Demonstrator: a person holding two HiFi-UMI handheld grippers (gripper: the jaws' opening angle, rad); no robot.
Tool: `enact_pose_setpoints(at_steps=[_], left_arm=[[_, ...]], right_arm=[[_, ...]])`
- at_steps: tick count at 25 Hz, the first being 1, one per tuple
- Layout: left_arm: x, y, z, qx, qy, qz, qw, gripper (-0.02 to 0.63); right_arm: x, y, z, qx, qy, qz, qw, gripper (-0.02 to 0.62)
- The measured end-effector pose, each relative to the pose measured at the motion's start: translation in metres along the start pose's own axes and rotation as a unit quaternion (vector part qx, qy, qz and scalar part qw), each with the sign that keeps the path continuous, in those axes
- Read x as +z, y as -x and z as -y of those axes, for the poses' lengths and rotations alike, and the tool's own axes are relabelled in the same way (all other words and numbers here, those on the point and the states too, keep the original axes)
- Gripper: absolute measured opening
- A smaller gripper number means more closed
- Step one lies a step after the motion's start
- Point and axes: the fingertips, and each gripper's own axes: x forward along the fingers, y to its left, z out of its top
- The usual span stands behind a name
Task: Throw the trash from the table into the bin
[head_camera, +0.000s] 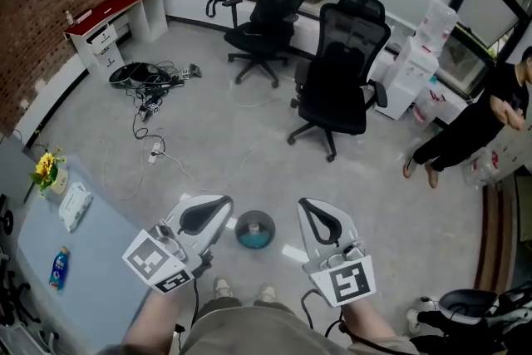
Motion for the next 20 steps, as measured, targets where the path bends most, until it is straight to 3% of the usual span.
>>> enact_pose_setpoints(at_steps=[8,20], left_arm=[[0.019,0.013,0.009,0.007,-0.017,0.017,0.9997,-0.002],[0.001,0.011,0.043,-0.016,-0.003,-0.002,0.9999,-0.002]], right_arm=[[0.003,0.017,0.002,-0.011,-0.023,0.002,1.0,0.003],[-0.015,0.038,0.006,-0.016,-0.028,-0.036,0.999,0.003]])
